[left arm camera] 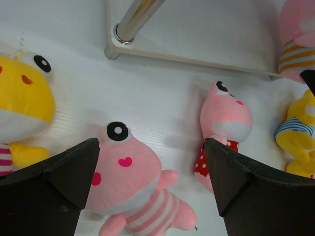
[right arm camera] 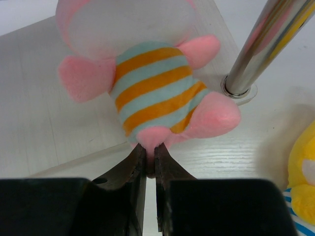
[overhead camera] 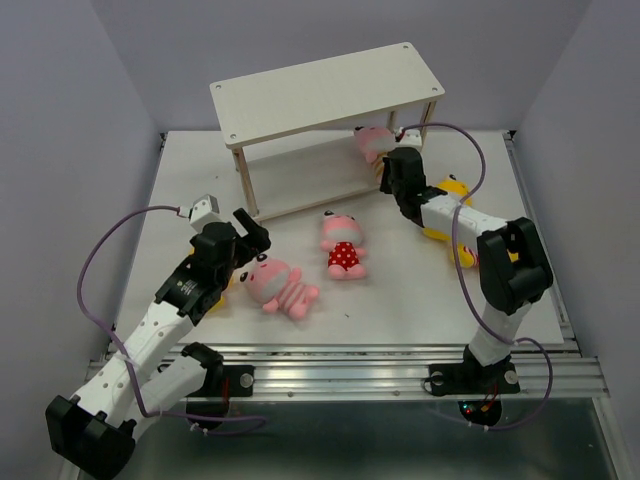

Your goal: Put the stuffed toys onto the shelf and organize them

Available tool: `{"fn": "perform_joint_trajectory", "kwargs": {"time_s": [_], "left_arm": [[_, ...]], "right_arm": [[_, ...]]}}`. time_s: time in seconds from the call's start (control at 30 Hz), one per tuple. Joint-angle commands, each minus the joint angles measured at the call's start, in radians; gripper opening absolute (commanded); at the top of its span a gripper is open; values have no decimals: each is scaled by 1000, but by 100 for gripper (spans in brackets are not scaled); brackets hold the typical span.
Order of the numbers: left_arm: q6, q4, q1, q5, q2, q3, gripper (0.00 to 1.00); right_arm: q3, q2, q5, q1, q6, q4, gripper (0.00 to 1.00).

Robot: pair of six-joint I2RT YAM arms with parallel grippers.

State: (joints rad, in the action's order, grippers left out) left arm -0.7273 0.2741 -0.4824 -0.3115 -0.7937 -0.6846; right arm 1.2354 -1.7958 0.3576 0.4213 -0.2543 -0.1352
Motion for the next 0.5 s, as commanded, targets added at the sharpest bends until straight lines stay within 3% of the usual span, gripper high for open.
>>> {"fn": "perform_joint_trajectory", "kwargs": {"time_s": [0.0, 0.47], "left_arm": [[-4, -3, 2, -15, 14, -1, 99], [-12, 13, 5, -29, 21, -1, 99]], "right_arm": [[73, -28, -16, -3, -22, -86, 1], [114, -82, 12, -21, -42, -86, 4]]}}
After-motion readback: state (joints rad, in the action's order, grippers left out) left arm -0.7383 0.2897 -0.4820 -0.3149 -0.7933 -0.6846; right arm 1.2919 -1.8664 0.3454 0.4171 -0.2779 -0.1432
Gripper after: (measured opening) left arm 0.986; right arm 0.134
